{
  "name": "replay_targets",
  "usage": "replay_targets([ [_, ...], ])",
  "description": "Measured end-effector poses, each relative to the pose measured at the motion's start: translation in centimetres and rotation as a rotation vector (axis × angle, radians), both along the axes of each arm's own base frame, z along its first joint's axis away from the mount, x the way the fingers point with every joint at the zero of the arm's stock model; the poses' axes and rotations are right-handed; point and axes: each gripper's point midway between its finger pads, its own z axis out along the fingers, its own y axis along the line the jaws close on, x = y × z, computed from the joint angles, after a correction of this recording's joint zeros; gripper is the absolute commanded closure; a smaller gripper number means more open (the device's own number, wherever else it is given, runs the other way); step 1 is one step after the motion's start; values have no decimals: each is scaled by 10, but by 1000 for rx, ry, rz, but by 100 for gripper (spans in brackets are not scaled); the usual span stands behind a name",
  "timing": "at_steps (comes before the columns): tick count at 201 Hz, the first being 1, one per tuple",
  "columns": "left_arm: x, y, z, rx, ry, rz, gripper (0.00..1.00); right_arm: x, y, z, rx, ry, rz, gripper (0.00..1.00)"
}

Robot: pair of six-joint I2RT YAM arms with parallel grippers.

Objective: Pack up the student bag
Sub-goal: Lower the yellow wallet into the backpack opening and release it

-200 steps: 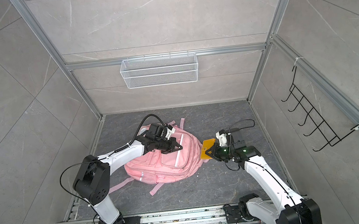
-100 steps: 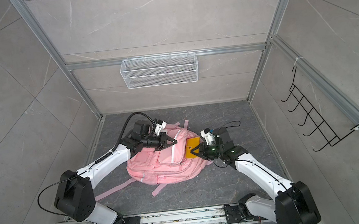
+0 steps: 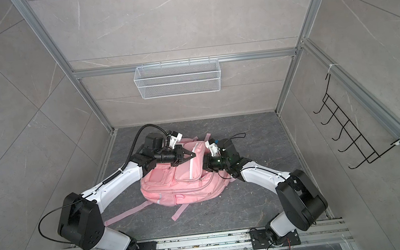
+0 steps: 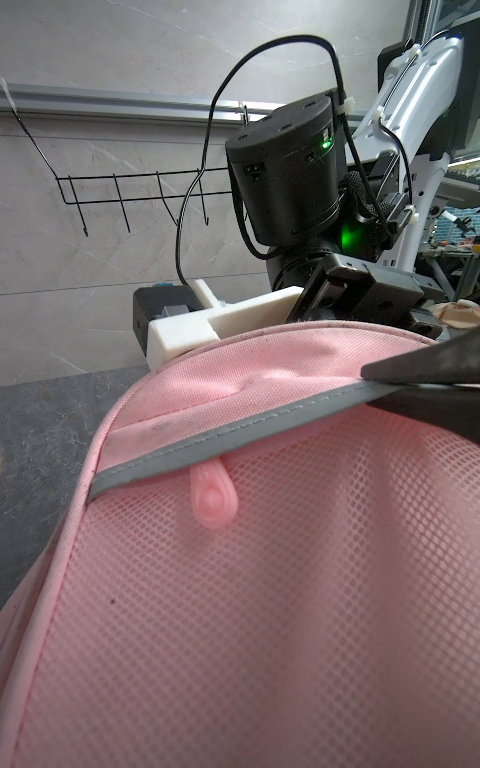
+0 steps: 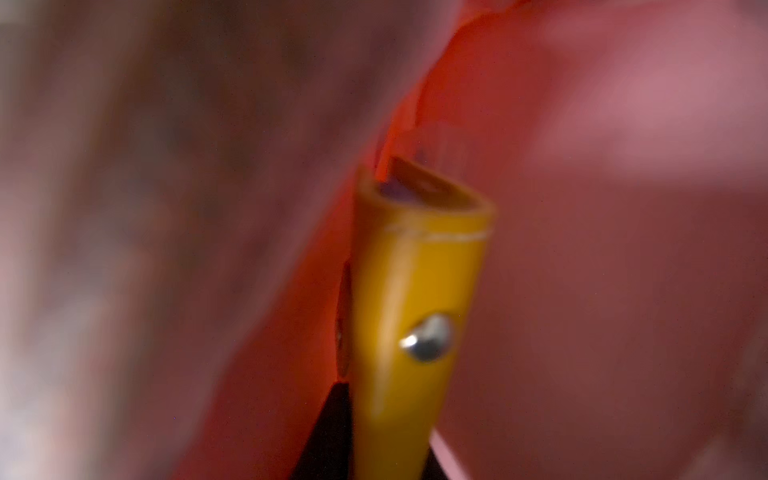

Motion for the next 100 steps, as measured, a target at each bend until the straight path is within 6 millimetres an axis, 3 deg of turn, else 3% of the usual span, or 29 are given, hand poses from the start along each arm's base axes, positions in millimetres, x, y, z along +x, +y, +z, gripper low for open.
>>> replay_targets([
  [31, 0, 1, 3, 0, -8, 10, 100, 1, -2, -2, -16, 1, -20, 37],
  [73, -1, 7, 9, -17, -26, 24, 100, -15, -21, 21, -88, -52, -50, 20],
  [100, 2, 14, 8, -25, -32, 38, 100, -28, -37, 36, -150, -86, -68, 19],
])
